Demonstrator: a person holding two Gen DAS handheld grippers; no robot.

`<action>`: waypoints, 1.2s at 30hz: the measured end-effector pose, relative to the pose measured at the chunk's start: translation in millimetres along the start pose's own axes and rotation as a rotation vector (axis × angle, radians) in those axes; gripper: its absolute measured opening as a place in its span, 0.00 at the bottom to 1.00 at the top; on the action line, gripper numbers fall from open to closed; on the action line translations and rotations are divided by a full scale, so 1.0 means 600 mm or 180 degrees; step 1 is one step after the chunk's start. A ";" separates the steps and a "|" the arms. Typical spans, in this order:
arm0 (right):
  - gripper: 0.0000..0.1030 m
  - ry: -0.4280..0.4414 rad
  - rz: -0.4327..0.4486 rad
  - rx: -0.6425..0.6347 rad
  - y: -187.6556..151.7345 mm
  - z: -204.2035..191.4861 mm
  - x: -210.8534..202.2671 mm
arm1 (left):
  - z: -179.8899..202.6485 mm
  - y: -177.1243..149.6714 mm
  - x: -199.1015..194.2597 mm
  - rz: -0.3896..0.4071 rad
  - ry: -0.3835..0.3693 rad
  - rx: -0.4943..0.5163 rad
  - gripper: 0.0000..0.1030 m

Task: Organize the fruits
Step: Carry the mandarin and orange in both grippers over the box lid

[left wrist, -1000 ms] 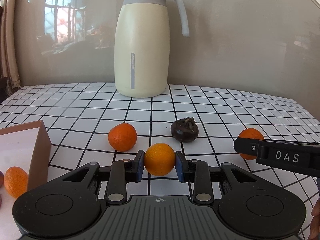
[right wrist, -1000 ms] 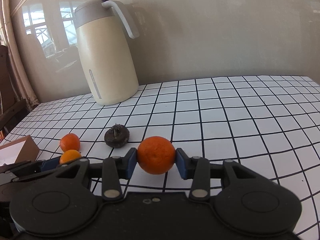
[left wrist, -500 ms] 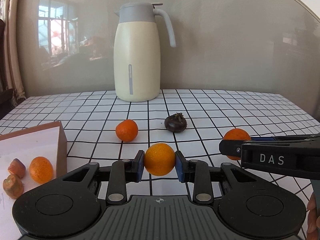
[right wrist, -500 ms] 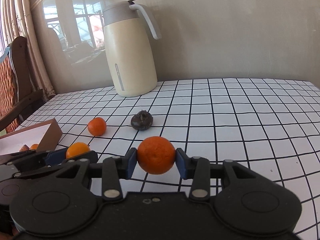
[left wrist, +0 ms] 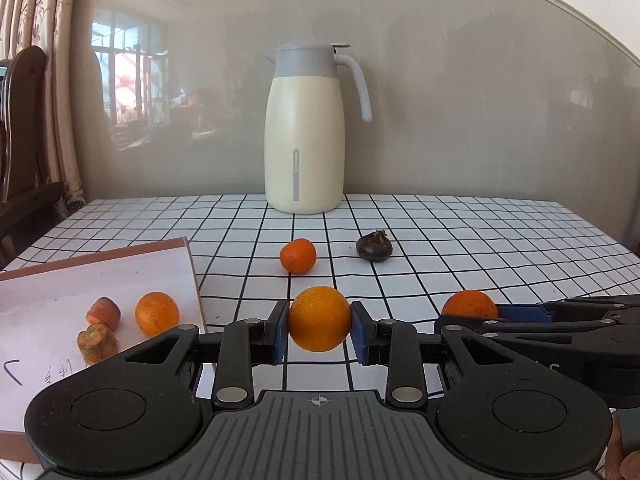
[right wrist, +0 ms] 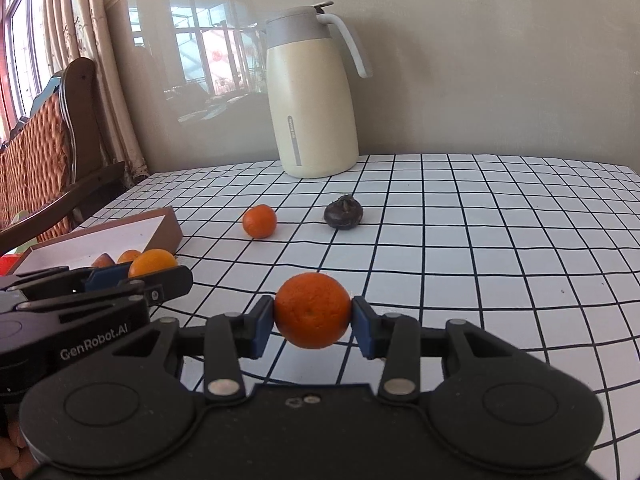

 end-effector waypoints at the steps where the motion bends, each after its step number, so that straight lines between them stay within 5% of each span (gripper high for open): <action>1: 0.32 0.0012 0.0012 -0.0019 0.000 -0.006 -0.004 | -0.002 -0.001 -0.006 0.0003 0.0001 0.0001 0.31; 21: 0.32 0.0361 0.0247 -0.0239 0.019 -0.105 -0.028 | -0.078 -0.009 -0.075 0.0140 0.0167 -0.0182 0.31; 36: 0.32 0.0733 0.0289 -0.0346 0.023 -0.200 -0.011 | -0.192 -0.016 -0.116 0.0229 0.0609 -0.0359 0.31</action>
Point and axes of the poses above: each gripper's, at about its wrist camera, not at the fingertips, and x roughly the way its jaws point, z to its right, y to its top, the point moved 7 cm from there along x, roughly the way its jaws point, and after that the axes turned 6 degrees about z, right-handed, at the moved point
